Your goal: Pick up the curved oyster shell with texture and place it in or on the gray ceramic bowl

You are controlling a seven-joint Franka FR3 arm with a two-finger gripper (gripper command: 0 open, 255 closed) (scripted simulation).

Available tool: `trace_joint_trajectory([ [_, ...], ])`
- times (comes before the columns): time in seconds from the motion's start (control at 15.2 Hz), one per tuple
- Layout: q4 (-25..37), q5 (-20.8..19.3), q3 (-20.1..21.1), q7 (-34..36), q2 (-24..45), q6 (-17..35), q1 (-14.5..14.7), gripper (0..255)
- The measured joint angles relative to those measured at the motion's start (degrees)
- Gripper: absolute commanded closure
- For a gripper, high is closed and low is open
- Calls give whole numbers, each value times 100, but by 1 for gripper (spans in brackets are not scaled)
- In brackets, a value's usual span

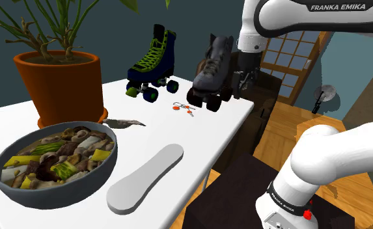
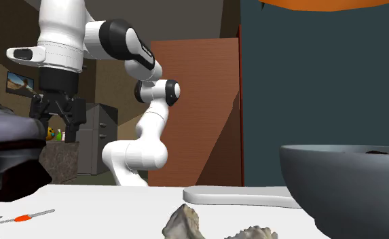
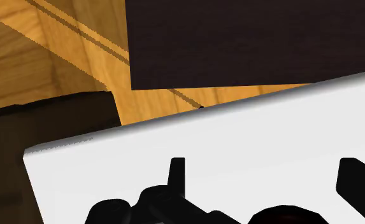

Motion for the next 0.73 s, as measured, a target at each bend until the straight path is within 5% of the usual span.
trace_joint_trajectory([
  [0.73,775,643,687,467,1377,518,499,0],
])
